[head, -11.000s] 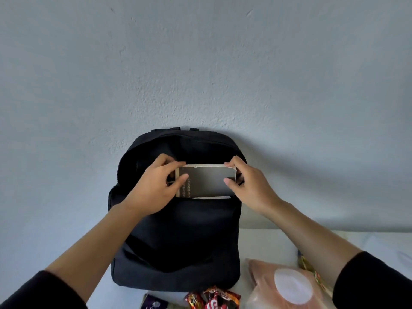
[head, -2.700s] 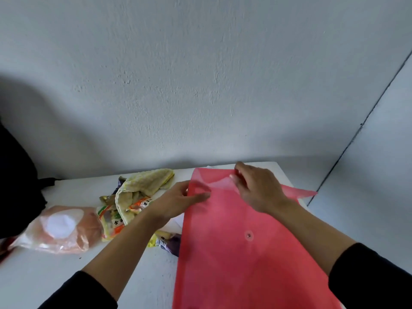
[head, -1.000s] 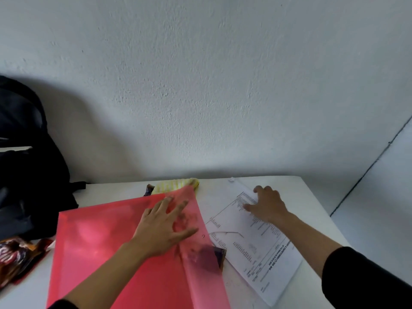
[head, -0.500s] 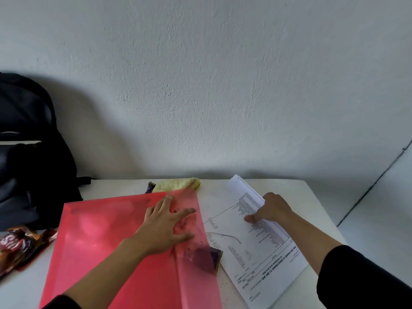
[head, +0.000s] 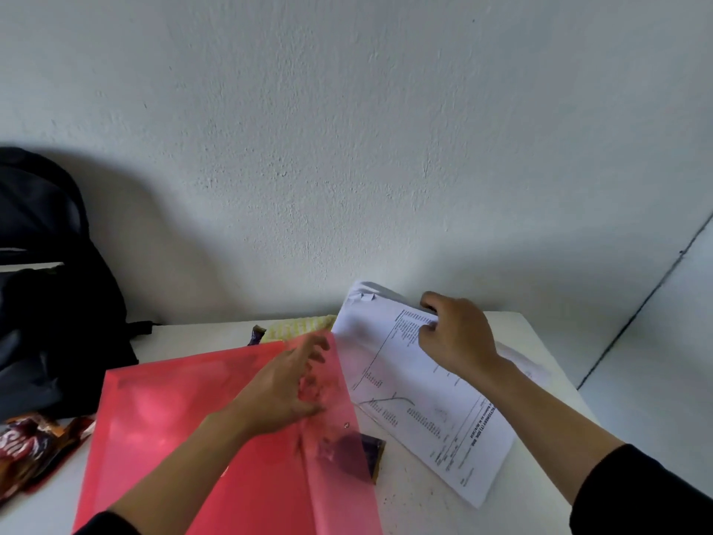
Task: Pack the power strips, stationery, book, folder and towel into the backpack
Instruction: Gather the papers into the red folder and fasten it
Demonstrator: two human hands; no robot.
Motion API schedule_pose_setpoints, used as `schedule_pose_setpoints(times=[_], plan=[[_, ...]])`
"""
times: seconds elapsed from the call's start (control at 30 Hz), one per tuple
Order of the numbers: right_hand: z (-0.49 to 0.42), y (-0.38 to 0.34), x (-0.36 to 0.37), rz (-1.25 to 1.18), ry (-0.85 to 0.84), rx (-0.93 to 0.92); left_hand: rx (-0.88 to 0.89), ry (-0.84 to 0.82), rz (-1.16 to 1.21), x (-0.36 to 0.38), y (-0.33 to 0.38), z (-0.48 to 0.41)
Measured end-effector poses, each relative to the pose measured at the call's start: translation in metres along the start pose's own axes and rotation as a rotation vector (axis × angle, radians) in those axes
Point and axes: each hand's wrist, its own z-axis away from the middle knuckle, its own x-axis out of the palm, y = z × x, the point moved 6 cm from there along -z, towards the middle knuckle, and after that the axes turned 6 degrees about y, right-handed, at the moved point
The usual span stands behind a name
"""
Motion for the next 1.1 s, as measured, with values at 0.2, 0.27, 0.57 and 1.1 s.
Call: schedule_pose_setpoints(times=[0.2, 0.27, 0.57, 1.1], plan=[[-0.010, -0.033, -0.019, 0.182, 0.168, -0.250, -0.080, 0.181, 0.157, -0.034, 0.017, -0.017], [-0.015, -0.045, -0.018, 0.235, 0.129, -0.307, -0.058, 0.202, 0.129, -0.046, 0.024, -0.024], [-0.008, -0.093, -0.008, 0.244, 0.042, -0.624, -0.054, -0.039, 0.523, -0.032, 0.065, -0.026], [0.002, -0.084, -0.001, 0.062, 0.078, -0.654, -0.377, -0.318, 0.723, -0.010, 0.058, -0.032]])
